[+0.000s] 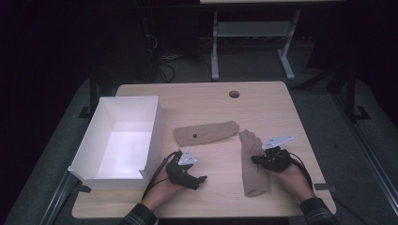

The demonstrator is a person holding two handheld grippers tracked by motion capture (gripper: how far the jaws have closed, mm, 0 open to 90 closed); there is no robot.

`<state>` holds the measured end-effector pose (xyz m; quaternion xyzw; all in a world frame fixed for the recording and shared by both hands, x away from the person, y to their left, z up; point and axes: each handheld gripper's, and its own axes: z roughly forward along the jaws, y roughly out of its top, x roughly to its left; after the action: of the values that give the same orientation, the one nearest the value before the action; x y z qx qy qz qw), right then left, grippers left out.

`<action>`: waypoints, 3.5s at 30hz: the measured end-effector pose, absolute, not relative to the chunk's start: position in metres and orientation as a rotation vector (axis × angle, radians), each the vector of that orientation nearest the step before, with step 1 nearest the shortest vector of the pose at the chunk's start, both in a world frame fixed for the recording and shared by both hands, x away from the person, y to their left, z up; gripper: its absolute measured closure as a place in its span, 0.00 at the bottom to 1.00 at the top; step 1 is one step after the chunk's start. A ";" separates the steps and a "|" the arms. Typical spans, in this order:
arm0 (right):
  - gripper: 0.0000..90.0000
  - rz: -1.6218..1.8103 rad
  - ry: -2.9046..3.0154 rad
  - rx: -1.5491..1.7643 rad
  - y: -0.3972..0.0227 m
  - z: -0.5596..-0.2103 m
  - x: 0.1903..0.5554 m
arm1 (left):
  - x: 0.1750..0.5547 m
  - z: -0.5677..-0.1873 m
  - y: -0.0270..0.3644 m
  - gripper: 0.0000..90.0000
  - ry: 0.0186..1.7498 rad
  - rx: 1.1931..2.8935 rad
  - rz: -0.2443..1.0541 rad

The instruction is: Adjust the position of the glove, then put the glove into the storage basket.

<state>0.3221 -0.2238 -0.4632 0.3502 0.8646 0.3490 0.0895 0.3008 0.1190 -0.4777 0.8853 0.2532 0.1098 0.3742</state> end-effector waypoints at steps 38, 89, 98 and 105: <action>0.30 1.051 2.290 1.301 -0.304 -0.466 0.301 | 0.300 -0.478 0.119 0.14 0.652 2.271 0.274; 0.15 0.988 2.268 1.274 -0.302 -0.483 0.305 | 0.417 -0.432 0.105 1.00 1.081 2.218 0.515; 0.15 0.990 2.270 1.273 -0.301 -0.483 0.305 | 0.456 -0.441 0.105 1.00 1.157 2.237 0.560; 0.15 0.991 2.273 1.271 -0.302 -0.483 0.305 | 0.465 -0.457 0.101 1.00 1.181 2.300 0.577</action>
<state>0.3048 -0.3015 -0.4825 0.4488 0.8029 0.3502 0.1766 0.4647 0.1014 -0.4574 0.8420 0.4324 0.2112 0.2437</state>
